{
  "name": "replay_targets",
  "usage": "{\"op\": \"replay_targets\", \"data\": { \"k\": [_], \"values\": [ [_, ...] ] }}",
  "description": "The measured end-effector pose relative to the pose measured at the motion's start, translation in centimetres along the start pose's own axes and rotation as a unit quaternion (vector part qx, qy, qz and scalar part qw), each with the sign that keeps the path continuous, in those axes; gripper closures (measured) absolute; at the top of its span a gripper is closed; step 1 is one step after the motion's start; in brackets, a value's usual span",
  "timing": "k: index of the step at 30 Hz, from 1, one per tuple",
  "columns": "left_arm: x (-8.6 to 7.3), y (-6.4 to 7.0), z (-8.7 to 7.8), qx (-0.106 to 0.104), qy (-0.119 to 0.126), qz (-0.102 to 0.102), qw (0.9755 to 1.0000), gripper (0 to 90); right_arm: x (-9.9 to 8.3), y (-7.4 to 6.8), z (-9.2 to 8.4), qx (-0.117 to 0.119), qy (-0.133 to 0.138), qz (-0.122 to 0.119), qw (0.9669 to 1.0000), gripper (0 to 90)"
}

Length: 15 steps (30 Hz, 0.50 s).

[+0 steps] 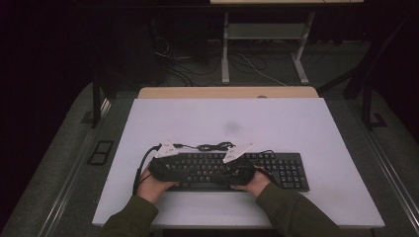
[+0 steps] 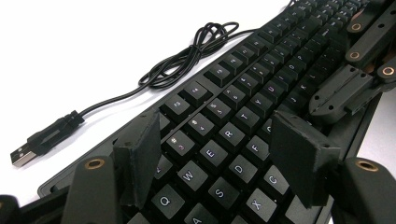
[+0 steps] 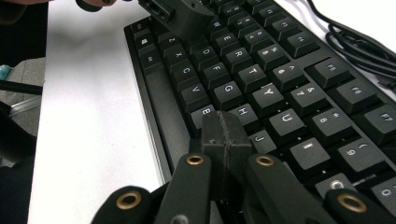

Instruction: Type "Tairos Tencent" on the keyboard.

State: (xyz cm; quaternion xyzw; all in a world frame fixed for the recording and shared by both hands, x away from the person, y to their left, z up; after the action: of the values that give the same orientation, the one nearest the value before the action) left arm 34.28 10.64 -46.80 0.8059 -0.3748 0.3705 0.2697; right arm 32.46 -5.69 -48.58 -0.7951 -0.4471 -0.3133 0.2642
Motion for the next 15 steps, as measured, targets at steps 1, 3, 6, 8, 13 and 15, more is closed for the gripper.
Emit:
{"op": "replay_targets", "data": {
  "k": [1,3,6,8,13,15],
  "values": [
    [0.0,0.0,0.0,0.0,0.002,-0.002,1.0,33.4,0.0,0.0,0.0,-0.001,0.002,-0.001,1.0,89.3],
    [0.0,0.0,0.0,0.0,0.003,-0.003,1.0,33.4,0.2,0.1,-0.2,0.001,0.007,0.003,1.0,89.3],
    [0.0,0.1,-0.1,-0.001,0.004,-0.003,1.0,33.4,0.3,0.2,-0.4,0.001,0.012,0.002,0.9999,89.3],
    [0.0,0.1,-0.2,-0.001,0.002,0.0,1.0,33.4,0.3,0.3,-0.5,0.0,0.015,0.005,0.9999,89.3],
    [0.1,0.2,-0.3,-0.003,0.005,-0.001,1.0,34.2,0.5,0.7,-0.9,-0.002,0.024,0.01,0.9997,84.7],
    [0.1,0.3,-0.3,-0.005,0.005,-0.002,1.0,35.2,0.6,0.9,-1.1,-0.002,0.029,0.013,0.9995,80.7]
  ]
}}
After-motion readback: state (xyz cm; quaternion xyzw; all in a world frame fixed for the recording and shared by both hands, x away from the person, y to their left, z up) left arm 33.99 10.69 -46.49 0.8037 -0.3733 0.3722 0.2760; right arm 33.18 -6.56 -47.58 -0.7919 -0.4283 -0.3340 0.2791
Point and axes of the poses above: each handheld gripper's, and its own axes: z roughly forward along the jaws, x roughly out of its top, y roughly to its right, the point moved 7 cm from there along z, roughly forward along the jaws, and after that the axes turned 6 degrees about -x, right-handed, at the moved point
